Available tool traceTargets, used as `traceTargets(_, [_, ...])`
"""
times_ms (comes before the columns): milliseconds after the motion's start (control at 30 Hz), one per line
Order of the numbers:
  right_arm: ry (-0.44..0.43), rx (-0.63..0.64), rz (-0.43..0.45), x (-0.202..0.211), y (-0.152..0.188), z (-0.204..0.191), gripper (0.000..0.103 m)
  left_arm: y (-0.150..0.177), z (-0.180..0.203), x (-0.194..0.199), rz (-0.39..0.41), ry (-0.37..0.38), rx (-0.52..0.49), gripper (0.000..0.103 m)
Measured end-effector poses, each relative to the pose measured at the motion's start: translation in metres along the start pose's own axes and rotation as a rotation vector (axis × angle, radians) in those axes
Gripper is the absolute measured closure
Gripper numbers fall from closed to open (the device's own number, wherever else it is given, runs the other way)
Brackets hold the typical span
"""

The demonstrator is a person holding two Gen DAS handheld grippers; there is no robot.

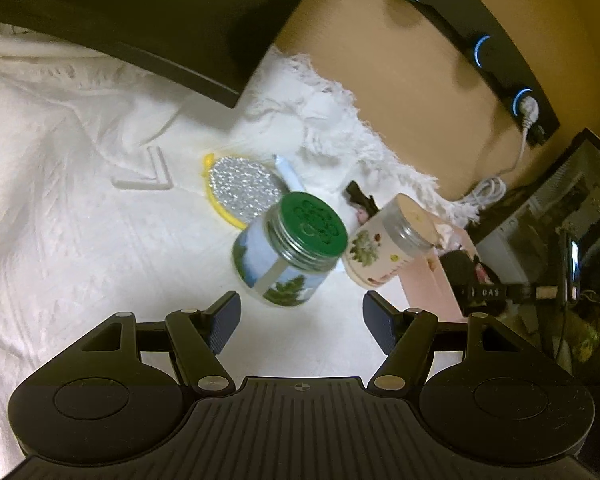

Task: Organize soft objects
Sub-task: 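Withdraw both tools from the box back over the cloth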

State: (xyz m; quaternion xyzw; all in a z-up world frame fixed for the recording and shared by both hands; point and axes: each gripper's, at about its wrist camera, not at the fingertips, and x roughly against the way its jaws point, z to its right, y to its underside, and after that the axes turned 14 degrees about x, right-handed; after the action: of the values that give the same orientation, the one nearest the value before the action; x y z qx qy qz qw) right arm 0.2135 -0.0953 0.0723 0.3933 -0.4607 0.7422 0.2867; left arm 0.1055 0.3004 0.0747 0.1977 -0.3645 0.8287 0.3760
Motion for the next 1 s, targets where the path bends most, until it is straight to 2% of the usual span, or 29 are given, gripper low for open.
traceTargets(67, [0.012,-0.011,0.025,0.010,0.004,-0.002,0.039,-0.009,-0.002,0.000,0.009,-0.010,-0.008,0.030])
traceTargets(167, [0.051,0.001,0.123,0.044,0.009,-0.002,0.039,-0.031,-0.007,-0.006,0.017,-0.011,0.007,0.030])
traceTargets(300, [0.086,0.048,0.241,0.087,0.013,-0.018,0.036,-0.073,-0.019,-0.033,-0.016,0.002,0.100,0.030])
traceTargets(333, [0.080,0.053,0.262,0.095,0.013,-0.022,0.036,-0.082,-0.024,-0.041,-0.023,-0.015,0.125,0.030])
traceTargets(400, [0.060,0.066,0.302,0.107,0.014,-0.034,0.036,-0.099,-0.031,-0.057,-0.022,-0.101,0.142,0.030])
traceTargets(467, [0.052,0.080,0.322,0.114,0.016,-0.048,0.036,-0.110,-0.031,-0.068,-0.003,-0.159,0.063,0.030])
traceTargets(567, [-0.001,0.091,0.313,0.114,0.026,-0.069,0.036,-0.121,-0.028,-0.087,-0.045,-0.208,-0.124,0.032])
traceTargets(667, [-0.076,0.097,0.275,0.100,0.042,-0.092,0.036,-0.125,-0.032,-0.106,-0.082,-0.283,-0.261,0.038])
traceTargets(800, [-0.112,0.107,0.194,0.068,0.061,-0.126,0.036,-0.128,-0.042,-0.123,-0.141,-0.301,-0.321,0.038])
traceTargets(933, [-0.148,0.081,0.133,0.040,0.074,-0.148,0.036,-0.127,-0.040,-0.128,-0.141,-0.270,-0.382,0.034])
traceTargets(1000, [-0.161,0.053,0.106,0.028,0.077,-0.156,0.036,-0.124,-0.037,-0.132,-0.143,-0.271,-0.426,0.030])
